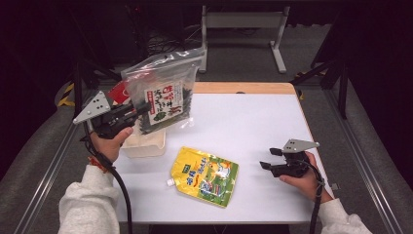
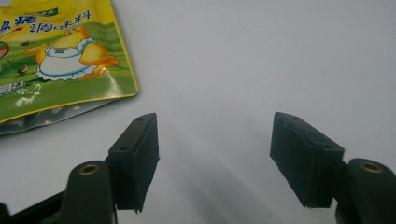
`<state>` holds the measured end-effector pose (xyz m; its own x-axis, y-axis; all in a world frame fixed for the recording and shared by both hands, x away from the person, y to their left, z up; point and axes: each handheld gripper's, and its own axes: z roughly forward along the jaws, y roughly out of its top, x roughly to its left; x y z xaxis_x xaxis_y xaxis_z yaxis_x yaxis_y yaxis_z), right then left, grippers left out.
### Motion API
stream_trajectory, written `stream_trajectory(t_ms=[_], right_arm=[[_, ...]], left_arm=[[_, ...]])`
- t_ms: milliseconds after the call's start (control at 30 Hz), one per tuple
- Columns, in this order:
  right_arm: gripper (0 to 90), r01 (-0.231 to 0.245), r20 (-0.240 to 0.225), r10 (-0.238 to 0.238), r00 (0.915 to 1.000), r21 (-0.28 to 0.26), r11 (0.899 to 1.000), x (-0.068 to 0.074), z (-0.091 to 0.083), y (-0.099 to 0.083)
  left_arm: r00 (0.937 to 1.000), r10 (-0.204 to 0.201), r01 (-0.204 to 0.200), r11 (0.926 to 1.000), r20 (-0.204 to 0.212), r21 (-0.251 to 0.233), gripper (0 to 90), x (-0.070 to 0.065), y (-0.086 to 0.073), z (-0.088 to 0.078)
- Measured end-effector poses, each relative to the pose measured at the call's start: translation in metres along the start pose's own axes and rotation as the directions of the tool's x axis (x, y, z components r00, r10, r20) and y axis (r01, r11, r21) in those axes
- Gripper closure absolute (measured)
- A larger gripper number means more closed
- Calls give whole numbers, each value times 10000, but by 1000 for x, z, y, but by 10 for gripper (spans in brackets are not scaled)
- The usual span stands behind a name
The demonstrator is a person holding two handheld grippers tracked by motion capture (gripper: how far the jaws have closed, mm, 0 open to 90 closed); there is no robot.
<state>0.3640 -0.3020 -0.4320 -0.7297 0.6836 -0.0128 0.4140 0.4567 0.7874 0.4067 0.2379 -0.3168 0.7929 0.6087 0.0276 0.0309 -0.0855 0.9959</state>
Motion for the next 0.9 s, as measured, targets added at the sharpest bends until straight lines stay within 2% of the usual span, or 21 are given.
stream_trajectory(t_ms=[100,167,233,367,433,567,633,800,833,900], right_arm=[[326,-28,60,28,10000,2,10000,2,-1,-2],[325,-48,57,48,10000,44,10000,3,-1,-4],[322,-50,24,50,10000,134,9999,5,0,-7],[320,-49,33,48,10000,253,9997,7,-1,-11],[320,-131,10,131,9999,224,9997,7,-2,-13],[318,-313,35,312,9995,217,9993,7,-5,-17],[317,-367,79,365,9993,245,9990,7,-6,-19],[315,-476,111,472,9988,328,9983,8,-7,-23],[314,-482,110,478,9988,356,9982,8,-7,-23],[313,-493,143,487,9987,411,9979,9,-8,-25]], left_arm=[[9994,-68,67,10000,-338,-27,790,13,-4,-7],[9983,48,-45,10000,-578,52,790,22,-7,-9],[9978,-83,78,9999,-661,-74,789,34,-13,-10],[9960,143,-143,9999,-881,4,788,47,-20,-10],[9945,283,-265,9995,-1010,195,788,54,-23,-10],[9928,84,-72,9999,-1196,107,788,66,-31,-14],[9903,100,-81,9999,-1383,144,788,71,-34,-14],[9893,113,-99,9999,-1452,104,787,76,-39,-12],[9907,151,-131,9998,-1356,153,787,76,-39,-11],[9915,245,-176,9983,-1276,550,788,74,-41,-6]])
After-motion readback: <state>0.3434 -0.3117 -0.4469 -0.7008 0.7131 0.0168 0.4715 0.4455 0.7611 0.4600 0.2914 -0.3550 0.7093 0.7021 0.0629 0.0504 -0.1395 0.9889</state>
